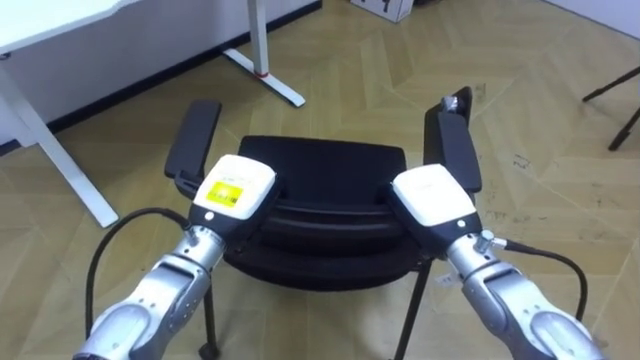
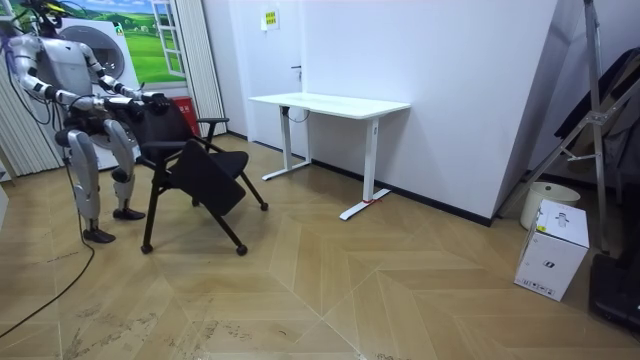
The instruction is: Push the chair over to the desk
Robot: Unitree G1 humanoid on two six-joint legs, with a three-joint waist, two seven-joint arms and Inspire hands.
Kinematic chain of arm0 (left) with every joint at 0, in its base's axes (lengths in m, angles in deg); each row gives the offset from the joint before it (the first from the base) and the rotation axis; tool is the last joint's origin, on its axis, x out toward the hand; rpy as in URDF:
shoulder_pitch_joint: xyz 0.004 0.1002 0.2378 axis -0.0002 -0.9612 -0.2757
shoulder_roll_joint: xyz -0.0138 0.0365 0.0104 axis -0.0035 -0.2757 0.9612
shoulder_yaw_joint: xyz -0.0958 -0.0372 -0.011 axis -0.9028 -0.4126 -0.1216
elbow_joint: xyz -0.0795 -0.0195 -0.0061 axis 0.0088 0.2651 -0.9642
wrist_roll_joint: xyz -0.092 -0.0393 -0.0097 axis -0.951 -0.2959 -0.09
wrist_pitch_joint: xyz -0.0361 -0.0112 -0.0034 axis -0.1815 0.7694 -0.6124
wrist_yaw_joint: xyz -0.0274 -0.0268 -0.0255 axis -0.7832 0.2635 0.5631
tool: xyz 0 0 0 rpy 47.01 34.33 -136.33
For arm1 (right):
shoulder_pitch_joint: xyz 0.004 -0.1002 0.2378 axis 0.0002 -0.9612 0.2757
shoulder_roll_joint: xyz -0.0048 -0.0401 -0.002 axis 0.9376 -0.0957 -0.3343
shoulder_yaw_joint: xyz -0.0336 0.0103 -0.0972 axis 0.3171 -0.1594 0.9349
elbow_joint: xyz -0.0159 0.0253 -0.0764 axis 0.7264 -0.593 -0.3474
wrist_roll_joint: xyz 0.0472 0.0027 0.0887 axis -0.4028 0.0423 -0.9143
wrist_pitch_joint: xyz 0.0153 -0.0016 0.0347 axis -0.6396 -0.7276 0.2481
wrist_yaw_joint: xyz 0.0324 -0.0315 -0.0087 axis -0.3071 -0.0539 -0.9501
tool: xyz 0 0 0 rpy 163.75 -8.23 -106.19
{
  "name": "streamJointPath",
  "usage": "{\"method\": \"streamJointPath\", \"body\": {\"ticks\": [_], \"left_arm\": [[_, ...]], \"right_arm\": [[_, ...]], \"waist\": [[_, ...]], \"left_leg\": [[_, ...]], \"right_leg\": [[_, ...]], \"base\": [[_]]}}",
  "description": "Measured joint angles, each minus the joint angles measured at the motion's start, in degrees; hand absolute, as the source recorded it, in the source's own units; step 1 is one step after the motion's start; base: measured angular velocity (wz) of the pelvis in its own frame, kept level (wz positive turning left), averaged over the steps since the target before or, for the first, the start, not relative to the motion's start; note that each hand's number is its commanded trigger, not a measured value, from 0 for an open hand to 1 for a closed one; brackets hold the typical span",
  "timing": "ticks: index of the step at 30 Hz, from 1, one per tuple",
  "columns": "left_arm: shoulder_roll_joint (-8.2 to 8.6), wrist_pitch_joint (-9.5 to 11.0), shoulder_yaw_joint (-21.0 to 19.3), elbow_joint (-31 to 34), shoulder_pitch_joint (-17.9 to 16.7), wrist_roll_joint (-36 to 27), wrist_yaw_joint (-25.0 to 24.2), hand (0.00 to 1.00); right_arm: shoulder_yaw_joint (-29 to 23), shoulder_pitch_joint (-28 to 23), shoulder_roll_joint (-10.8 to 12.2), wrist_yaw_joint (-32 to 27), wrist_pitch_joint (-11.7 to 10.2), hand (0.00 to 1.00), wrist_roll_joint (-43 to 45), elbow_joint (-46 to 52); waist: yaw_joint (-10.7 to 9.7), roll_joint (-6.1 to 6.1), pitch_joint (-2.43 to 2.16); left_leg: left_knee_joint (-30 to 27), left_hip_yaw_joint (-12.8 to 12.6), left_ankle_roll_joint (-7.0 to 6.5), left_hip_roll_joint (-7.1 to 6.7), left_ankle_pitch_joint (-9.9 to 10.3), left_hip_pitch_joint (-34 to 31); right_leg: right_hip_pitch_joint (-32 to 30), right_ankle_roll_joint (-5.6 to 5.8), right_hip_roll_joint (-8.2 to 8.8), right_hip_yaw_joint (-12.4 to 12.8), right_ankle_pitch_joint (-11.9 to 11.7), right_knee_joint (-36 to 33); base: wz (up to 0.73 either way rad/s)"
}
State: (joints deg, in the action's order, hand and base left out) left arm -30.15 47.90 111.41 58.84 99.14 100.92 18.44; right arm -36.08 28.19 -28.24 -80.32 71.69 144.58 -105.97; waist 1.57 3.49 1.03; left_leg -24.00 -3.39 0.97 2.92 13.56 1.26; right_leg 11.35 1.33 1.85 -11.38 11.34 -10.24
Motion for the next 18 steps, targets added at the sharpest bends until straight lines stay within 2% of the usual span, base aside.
{"method": "streamJointPath", "body": {"ticks": [2, 3, 4, 5, 6, 7, 8, 9, 10, 15, 18], "left_arm": [[0.11, 0.0, 0.0, -0.3, 0.0, 0.0, 0.1, 1.0], [0.28, 0.0, 0.0, -0.4, 0.1, -0.1, 0.4, 1.0], [0.57, -0.1, 0.0, -0.5, 0.1, -0.2, 0.6, 1.0], [0.85, -0.1, 0.0, -0.6, 0.5, -0.2, 0.6, 1.0], [1.54, -0.1, 0.0, -0.7, 1.2, -0.2, 0.5, 1.0], [2.31, -0.1, 0.0, -0.8, 1.6, -0.2, 0.5, 1.0], [2.51, -0.1, 0.1, -1.1, 1.3, -0.1, 0.5, 1.0], [2.58, 0.0, 0.2, -0.9, 1.1, 0.2, 0.5, 1.0], [2.62, 0.0, 0.1, -0.9, 1.1, 0.2, 1.1, 1.0], [2.46, 0.5, 0.0, -0.7, 0.9, -0.3, 1.1, 1.0], [2.56, 0.8, -0.3, -0.7, 0.8, -0.5, 1.0, 1.0]], "right_arm": [[0.0, 0.0, 0.0, 0.0, -0.1, 1.0, 0.0, 0.0], [0.0, 0.1, -0.1, 0.0, 0.0, 1.0, 0.0, 0.2], [-0.1, 0.1, -0.3, -0.1, 0.2, 1.0, -0.1, 0.5], [-0.2, 0.1, -0.8, -0.3, 0.2, 1.0, -0.3, 0.7], [-0.6, 0.1, -1.7, -0.4, 0.2, 1.0, -0.8, 1.4], [-1.2, -0.1, -1.9, -0.3, 0.3, 1.0, -0.8, 1.4], [-1.3, -0.4, -1.6, 0.0, 0.5, 1.0, -0.6, 1.2], [-1.7, -1.1, -1.6, 0.1, 0.3, 1.0, -0.3, 1.5], [-1.9, -1.5, -1.7, -0.1, 0.4, 1.0, 0.0, 2.3], [-2.1, -2.0, -1.9, -0.7, 0.5, 1.0, 0.9, 3.2], [-2.2, -1.9, -2.1, -0.8, 0.4, 1.0, 1.1, 3.4]], "waist": [[0.0, -0.08, -0.03], [-0.2, 0.01, 0.14], [-0.5, 0.71, 0.37], [-1.1, 0.0, 0.18], [-1.5, -0.82, 0.25], [-1.4, -1.76, 0.2], [-1.3, -1.63, -0.36], [-1.2, -0.72, -0.84], [-1.1, -0.48, -0.71], [-1.0, -0.53, -0.79], [-0.8, -0.32, -0.85]], "left_leg": [[-4.1, -0.8, 0.02, 0.67, 0.0, -2.0], [-10.9, -2.2, 0.31, 1.55, -0.3, -5.5], [-14.2, -2.2, 0.51, 1.71, 0.8, -9.8], [-12.4, -2.3, 0.66, 1.82, 1.5, -11.7], [-7.5, -2.9, 0.93, 2.15, 0.3, -15.2], [-5.6, -3.1, -1.03, 2.39, -5.0, -17.7], [-5.2, -3.6, -1.2, 2.13, -5.1, -17.3], [-3.3, -4.3, -1.71, 1.04, -5.7, -16.4], [-2.6, -4.6, -1.89, 0.19, -5.9, -16.2], [-0.9, -5.0, -2.16, -1.14, -6.4, -15.4], [-0.5, -5.9, -2.44, -1.8, -6.3, -14.9]], "right_leg": [[-0.1, -0.65, -0.1, -0.4, 0.4, -0.5], [0.3, -1.58, 0.24, 0.1, 1.0, -0.4], [0.5, -2.51, 0.47, 1.3, 2.2, -0.5], [0.5, -2.51, 0.23, 1.2, 2.9, -0.8], [-0.3, -2.54, -0.09, 0.6, 5.1, -2.4], [-0.8, -2.01, -0.32, 0.6, 7.3, -5.2], [-1.4, -1.62, 0.19, 0.6, 7.9, -6.2], [-2.4, -1.06, 1.01, 0.0, 8.8, -6.7], [-2.5, -0.92, 1.34, -0.2, 8.8, -6.5], [-2.7, -0.54, 2.57, -0.1, 9.0, -6.6], [-3.1, 0.02, 4.1, 0.2, 9.5, -7.6]], "base": [[0.11], [0.2], [0.3], [0.36], [0.22], [0.07], [0.0], [0.0], [0.0], [-0.01], [-0.08]]}}
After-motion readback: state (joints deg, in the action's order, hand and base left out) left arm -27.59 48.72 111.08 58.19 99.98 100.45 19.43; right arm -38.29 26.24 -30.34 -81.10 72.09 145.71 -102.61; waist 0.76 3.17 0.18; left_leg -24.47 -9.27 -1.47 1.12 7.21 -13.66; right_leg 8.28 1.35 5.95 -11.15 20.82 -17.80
